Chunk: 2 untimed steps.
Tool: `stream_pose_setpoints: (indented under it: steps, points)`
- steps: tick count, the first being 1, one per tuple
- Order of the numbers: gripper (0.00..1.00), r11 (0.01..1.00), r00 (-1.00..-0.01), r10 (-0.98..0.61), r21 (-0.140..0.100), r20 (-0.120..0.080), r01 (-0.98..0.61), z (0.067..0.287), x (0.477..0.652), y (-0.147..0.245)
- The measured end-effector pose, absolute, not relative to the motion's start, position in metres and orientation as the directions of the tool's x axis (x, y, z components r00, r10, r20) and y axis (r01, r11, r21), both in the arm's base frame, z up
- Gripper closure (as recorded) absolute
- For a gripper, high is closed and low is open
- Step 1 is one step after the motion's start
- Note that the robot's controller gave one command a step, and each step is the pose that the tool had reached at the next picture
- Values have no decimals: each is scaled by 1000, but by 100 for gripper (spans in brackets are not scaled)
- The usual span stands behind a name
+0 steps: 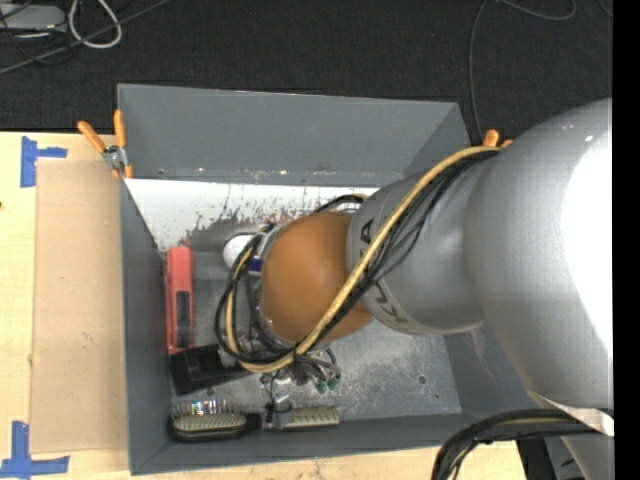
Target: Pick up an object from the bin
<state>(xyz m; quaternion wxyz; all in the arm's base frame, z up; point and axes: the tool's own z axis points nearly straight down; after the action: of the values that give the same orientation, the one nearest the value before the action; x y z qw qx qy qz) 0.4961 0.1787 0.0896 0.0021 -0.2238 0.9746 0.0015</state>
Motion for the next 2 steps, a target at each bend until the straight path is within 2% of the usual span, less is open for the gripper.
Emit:
stream_pose_setpoints:
  steps: [1,2]
  points:
    - [0,851,-851,-525,1,2,-525,114,496,185]
    - [0,869,-869,-494,2,-6,-494,83,504,184]
